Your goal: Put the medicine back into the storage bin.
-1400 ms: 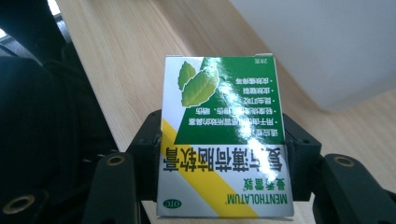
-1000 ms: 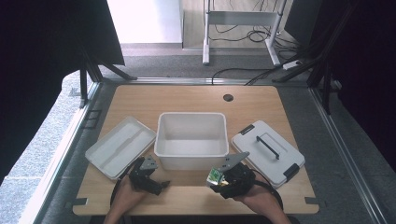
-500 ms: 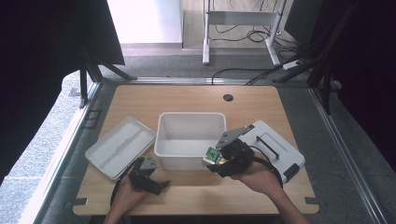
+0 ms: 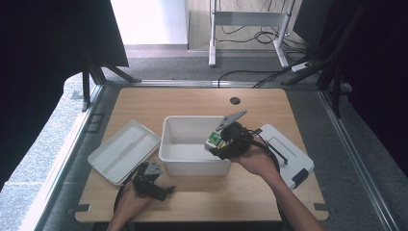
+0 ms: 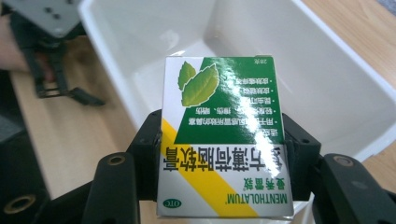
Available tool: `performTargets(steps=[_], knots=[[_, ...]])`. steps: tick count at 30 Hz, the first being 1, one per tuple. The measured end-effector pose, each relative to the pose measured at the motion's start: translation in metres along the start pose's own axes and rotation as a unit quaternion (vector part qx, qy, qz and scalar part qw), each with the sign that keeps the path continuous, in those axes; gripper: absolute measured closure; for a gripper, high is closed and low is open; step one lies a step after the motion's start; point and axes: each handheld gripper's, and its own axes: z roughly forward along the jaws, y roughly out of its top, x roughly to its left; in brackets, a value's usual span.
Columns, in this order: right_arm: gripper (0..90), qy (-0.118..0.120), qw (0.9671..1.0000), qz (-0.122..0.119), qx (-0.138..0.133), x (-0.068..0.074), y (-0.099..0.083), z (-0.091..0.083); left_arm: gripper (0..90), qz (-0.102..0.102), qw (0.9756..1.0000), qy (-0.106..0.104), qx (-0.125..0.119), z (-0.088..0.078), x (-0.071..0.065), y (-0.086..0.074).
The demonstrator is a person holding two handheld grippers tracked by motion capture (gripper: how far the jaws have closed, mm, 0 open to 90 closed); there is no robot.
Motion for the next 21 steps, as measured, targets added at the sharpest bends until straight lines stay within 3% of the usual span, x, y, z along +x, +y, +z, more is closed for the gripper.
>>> performTargets(steps=[11, 21], knots=[[44.7, -0.016, 0.9995, 0.023, 0.016, -0.023, 0.005, 0.036, 0.0, 0.001, 1.0, 0.002, -0.001, 0.0, 0.0, 0.0], [44.1, -0.01, 0.9984, 0.028, 0.049, -0.028, 0.006, 0.064, 0.0, 0.001, 1.0, 0.002, -0.001, 0.0, 0.0, 0.0]])
